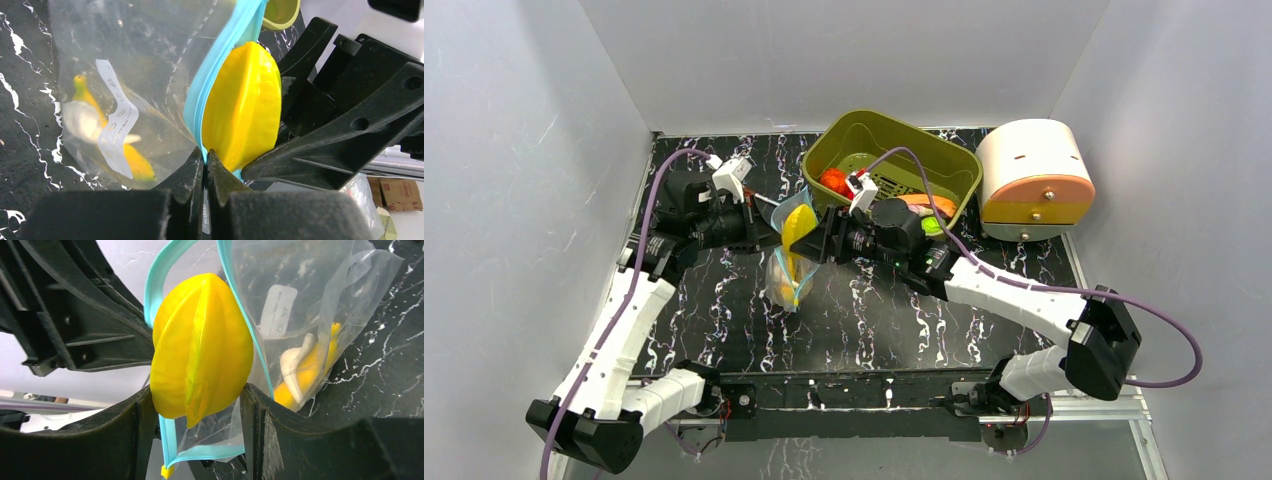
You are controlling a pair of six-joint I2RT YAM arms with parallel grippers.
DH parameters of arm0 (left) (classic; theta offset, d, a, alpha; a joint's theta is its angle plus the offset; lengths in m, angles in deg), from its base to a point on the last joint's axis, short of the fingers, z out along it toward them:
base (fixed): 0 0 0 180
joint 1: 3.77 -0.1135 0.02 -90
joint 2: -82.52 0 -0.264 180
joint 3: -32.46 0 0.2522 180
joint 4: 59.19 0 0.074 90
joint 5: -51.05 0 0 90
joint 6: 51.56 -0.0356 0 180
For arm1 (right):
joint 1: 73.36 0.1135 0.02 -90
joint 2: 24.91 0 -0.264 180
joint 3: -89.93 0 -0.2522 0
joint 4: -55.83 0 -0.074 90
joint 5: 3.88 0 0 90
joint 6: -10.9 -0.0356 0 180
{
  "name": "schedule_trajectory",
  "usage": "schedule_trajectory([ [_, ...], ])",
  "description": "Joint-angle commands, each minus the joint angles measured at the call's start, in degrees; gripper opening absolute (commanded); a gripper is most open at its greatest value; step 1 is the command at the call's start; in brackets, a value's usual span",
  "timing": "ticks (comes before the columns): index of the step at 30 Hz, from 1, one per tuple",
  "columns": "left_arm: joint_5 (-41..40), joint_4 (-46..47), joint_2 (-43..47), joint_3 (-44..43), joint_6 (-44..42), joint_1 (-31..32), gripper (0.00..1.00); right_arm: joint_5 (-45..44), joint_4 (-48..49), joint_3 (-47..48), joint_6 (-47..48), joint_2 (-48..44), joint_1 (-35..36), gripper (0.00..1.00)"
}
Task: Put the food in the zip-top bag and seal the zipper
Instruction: Place the fake fruit in the zipper food storage bag.
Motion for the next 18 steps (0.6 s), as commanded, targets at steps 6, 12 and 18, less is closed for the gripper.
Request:
schedule_trajectory([
  [6, 2.4, 3.7, 2.4, 1.4, 2.0, 0.2, 0.00, -6.6, -12.8, 5.5, 4.2, 2.0, -0.2, 0.37],
  [12, 4.6, 7.0, 3.5, 4.2, 5.5, 0.2, 0.00, -7.2, -14.5, 9.2, 4.7, 3.8, -0.1, 0.48],
  [18, 3.2, 7.0, 4.5, 5.8, 5.8, 0.3, 0.00, -6.7, -13.8, 10.3, 4.2, 2.8, -0.1, 0.61],
])
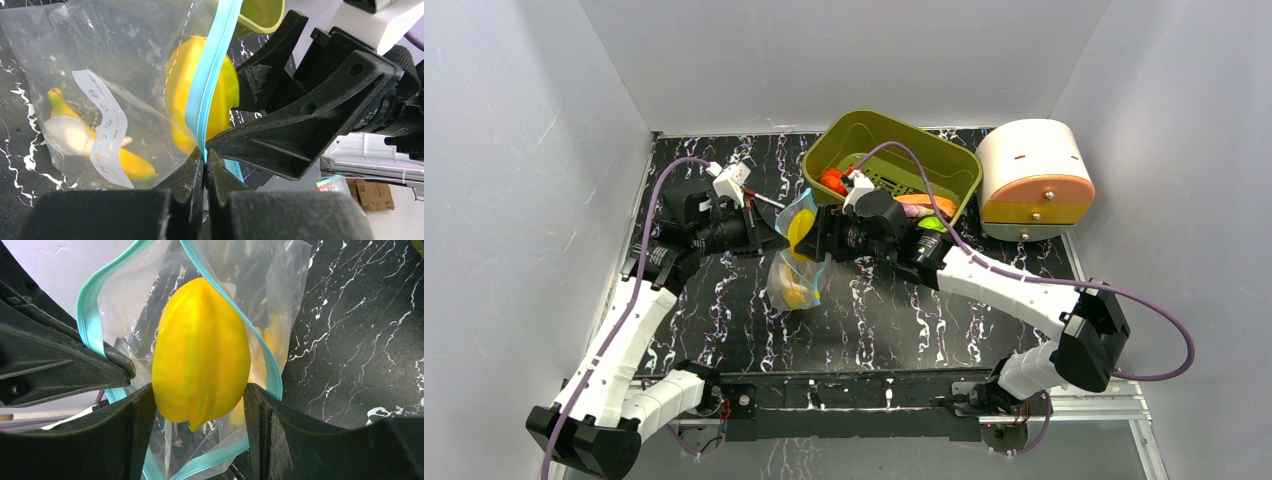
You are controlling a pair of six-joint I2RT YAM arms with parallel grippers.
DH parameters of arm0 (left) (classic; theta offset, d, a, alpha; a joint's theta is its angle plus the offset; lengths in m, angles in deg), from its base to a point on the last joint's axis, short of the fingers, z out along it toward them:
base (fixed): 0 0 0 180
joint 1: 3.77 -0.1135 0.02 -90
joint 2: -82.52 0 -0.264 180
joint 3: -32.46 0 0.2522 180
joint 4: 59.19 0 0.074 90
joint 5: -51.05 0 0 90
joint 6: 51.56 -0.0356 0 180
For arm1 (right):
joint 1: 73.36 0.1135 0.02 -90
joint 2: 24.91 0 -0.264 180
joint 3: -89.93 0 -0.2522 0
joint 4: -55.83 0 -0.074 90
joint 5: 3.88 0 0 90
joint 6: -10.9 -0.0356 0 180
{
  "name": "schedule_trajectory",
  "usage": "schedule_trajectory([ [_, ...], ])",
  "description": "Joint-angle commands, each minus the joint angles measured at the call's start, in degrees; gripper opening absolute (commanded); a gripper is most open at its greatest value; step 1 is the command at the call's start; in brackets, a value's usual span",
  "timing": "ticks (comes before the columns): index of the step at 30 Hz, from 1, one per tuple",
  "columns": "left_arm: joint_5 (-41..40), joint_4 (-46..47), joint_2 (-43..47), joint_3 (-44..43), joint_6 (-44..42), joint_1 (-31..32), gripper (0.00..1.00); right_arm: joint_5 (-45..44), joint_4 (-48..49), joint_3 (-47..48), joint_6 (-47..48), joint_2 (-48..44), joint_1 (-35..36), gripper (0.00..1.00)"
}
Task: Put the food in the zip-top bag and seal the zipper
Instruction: Place the fake fruit in the zipper food storage bag.
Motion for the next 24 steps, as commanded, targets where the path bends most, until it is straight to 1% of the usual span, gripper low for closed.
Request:
schedule_trajectory([
  [1, 0.7, 1.1, 2.2, 0.7, 1.0, 0.2, 0.00, -0.8, 2.5, 3.1, 0.1, -1.0, -0.1, 0.64],
  [4, 0.2, 1.7, 2.6, 1.0, 1.3, 0.2, 0.00, -1.4, 2.6, 2.7, 0.1, -1.4, -0.1, 0.66],
  [8, 0.1, 2.0, 2.9, 1.5, 1.4, 0.2, 0.00, -1.1, 3.4, 2.1, -0.3, -1.9, -0.1, 0.67],
  [15, -0.6, 1.5, 2.9, 1.9, 0.8, 0.2, 0.00, 1.1, 6.9, 1.6, -0.1, -3.8, -0.1, 0.61],
  [20, -3.8, -0.2, 2.7, 1.4, -1.6, 0.2, 0.00, 4.6, 7.1, 2.3, 4.9, -5.1, -0.2, 0.61],
  [24, -6.9, -1.1, 3.4, 1.8, -2.7, 0.2, 0.00, 4.1, 3.4, 5.0, 10.7, -5.5, -0.6, 0.61],
])
